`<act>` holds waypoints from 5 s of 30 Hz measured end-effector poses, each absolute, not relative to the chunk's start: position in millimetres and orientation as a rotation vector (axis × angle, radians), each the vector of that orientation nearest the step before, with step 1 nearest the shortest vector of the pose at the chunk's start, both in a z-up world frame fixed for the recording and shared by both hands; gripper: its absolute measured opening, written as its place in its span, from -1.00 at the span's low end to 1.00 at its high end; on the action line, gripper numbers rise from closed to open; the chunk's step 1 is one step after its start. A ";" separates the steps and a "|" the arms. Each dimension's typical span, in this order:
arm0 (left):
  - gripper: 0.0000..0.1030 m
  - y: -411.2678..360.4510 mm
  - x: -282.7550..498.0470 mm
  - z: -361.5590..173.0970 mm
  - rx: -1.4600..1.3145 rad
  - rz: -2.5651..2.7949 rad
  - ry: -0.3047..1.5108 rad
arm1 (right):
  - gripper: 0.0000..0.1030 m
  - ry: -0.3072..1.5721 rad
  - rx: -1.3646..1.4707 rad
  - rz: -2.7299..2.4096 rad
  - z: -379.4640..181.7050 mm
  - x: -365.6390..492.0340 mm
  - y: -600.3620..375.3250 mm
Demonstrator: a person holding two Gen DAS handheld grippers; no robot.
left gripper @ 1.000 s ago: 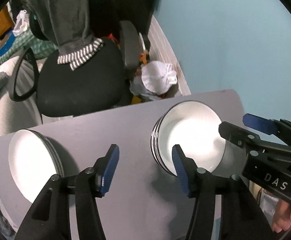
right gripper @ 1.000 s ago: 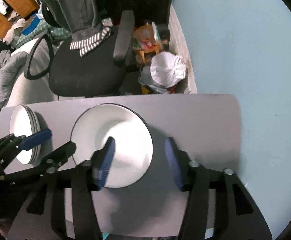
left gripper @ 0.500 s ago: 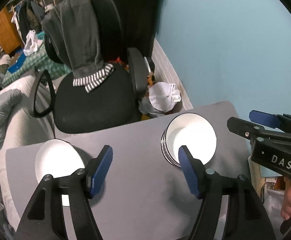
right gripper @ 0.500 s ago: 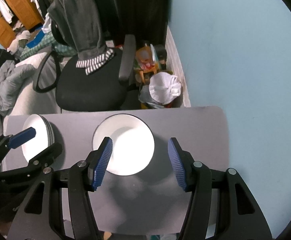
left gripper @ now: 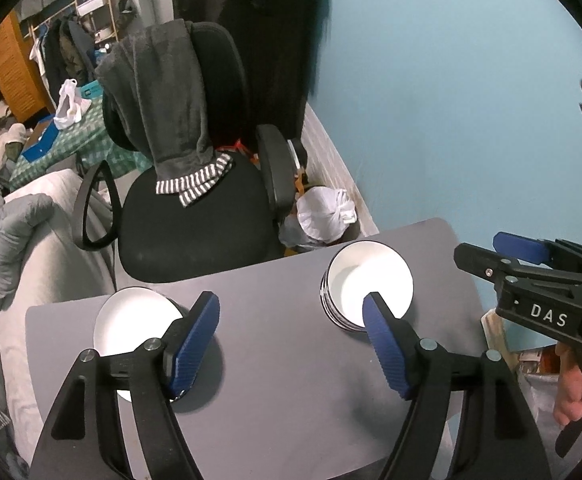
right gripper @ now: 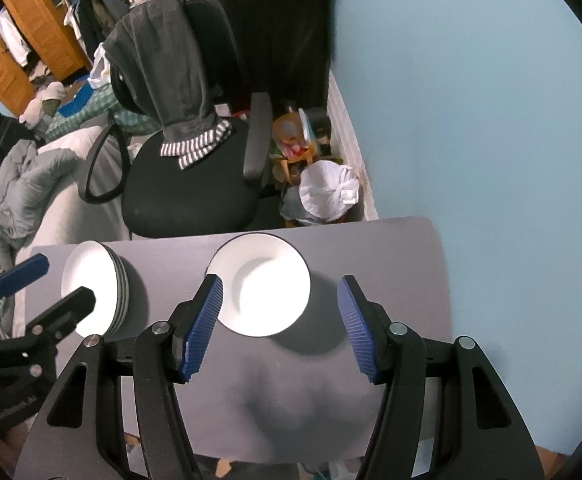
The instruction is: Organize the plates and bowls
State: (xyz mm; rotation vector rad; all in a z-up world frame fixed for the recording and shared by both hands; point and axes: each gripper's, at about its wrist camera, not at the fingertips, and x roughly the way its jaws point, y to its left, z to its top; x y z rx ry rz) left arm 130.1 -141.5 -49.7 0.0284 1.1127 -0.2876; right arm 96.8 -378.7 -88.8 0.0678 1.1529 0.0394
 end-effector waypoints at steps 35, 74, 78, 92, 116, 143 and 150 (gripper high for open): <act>0.49 -149.5 171.2 -128.1 -0.175 -0.344 1.379 | 0.16 1.314 0.091 0.160 -153.6 112.6 -424.4; 0.07 -200.1 208.2 -226.9 -0.094 -0.397 1.606 | 0.17 1.564 0.196 0.310 -253.8 161.2 -424.3; -0.15 -200.9 210.6 -232.5 -0.100 -0.398 1.629 | 0.17 1.573 0.209 0.311 -256.2 163.1 -425.3; -0.49 -202.2 209.5 -239.6 -0.115 -0.423 1.663 | -0.34 1.622 0.278 0.356 -264.9 165.4 -428.4; -0.57 -198.7 208.4 -237.9 -0.124 -0.412 1.669 | -0.65 1.624 0.212 0.329 -259.9 169.5 -420.0; -0.56 -150.4 185.3 -237.4 -0.241 -0.375 1.654 | -0.69 1.640 0.191 0.356 -257.2 148.5 -383.5; -0.56 -133.5 180.3 -230.2 -0.247 -0.361 1.635 | -0.69 1.635 0.166 0.370 -251.1 146.7 -366.3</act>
